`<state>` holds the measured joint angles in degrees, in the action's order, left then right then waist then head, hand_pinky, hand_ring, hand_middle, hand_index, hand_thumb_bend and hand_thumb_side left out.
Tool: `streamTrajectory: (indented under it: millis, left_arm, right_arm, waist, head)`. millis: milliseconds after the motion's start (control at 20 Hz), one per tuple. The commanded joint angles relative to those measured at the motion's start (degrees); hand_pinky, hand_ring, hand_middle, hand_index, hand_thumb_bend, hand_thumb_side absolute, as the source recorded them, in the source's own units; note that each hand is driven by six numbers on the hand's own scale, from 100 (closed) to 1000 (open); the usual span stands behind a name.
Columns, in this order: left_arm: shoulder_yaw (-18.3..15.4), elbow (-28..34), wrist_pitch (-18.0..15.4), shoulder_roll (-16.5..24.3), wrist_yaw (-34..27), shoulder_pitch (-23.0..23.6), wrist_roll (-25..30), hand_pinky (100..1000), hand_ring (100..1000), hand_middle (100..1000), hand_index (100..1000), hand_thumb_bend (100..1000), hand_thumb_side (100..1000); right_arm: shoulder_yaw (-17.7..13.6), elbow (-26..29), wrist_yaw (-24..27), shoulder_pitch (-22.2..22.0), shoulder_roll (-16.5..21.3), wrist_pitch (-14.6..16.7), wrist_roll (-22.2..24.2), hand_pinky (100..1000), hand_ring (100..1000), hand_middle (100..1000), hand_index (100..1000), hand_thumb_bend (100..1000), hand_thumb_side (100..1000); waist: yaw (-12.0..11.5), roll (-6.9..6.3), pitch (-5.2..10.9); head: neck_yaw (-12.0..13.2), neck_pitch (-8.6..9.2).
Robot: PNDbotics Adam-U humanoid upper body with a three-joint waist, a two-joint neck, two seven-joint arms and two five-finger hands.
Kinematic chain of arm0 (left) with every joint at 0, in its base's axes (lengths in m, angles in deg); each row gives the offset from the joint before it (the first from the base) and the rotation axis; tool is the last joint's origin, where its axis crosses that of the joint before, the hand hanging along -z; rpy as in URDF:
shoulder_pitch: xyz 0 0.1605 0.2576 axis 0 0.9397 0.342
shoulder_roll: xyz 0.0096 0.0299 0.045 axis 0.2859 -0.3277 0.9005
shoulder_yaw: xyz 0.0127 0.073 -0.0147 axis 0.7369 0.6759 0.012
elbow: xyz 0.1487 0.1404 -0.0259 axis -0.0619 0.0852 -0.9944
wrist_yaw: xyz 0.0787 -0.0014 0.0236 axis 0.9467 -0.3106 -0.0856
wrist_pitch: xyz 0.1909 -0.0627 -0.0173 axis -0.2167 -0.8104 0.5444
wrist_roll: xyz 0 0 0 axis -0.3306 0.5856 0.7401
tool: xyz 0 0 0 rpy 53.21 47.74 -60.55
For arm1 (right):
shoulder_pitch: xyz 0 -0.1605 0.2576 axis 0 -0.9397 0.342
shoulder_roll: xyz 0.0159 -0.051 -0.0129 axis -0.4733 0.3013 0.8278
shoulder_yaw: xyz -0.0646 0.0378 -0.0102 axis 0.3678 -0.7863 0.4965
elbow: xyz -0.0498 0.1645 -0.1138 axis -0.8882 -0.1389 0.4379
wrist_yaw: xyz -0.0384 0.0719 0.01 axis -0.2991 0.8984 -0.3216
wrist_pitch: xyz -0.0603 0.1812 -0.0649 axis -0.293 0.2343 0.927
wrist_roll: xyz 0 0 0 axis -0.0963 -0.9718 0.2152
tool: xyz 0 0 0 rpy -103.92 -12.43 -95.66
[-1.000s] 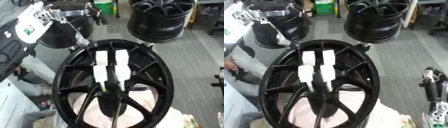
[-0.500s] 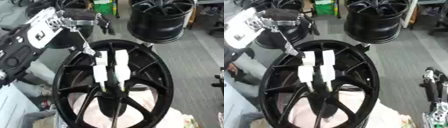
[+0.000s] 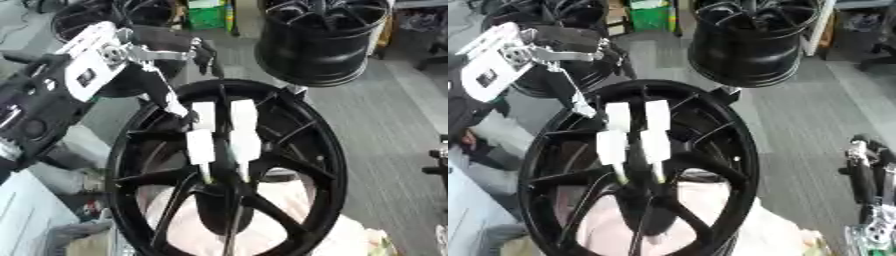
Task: Pull the pin out of the wheel hub.
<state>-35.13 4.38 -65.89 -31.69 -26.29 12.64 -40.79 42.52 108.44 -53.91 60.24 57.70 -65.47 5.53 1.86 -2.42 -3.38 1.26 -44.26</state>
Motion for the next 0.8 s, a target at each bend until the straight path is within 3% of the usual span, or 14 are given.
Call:
streamTrajectory:
  millis: [50, 800]
  left_arm:
    - [0.0, 0.1, -20.0, 0.5, 0.7, -0.8, 20.0, 721, 663, 700, 831, 550, 490]
    - [1.3, -1.1, -20.0, -0.5, 2.2, 0.6, 20.0, 691, 615, 664, 804, 511, 487]
  right_arm:
    - [-0.2, 0.5, -0.2, 0.5, 1.2, 0.1, 0.1, 484, 687, 755, 731, 100, 727]
    - [-0.2, 0.5, -0.1, 0.5, 1.2, 0.1, 0.2, 483, 687, 755, 731, 100, 727]
  waist:
    - [0.0, 0.12, 0.65]
    - [0.3, 0.15, 0.57]
  head:
    - [0.0, 0.15]
    - [0.1, 0.15]
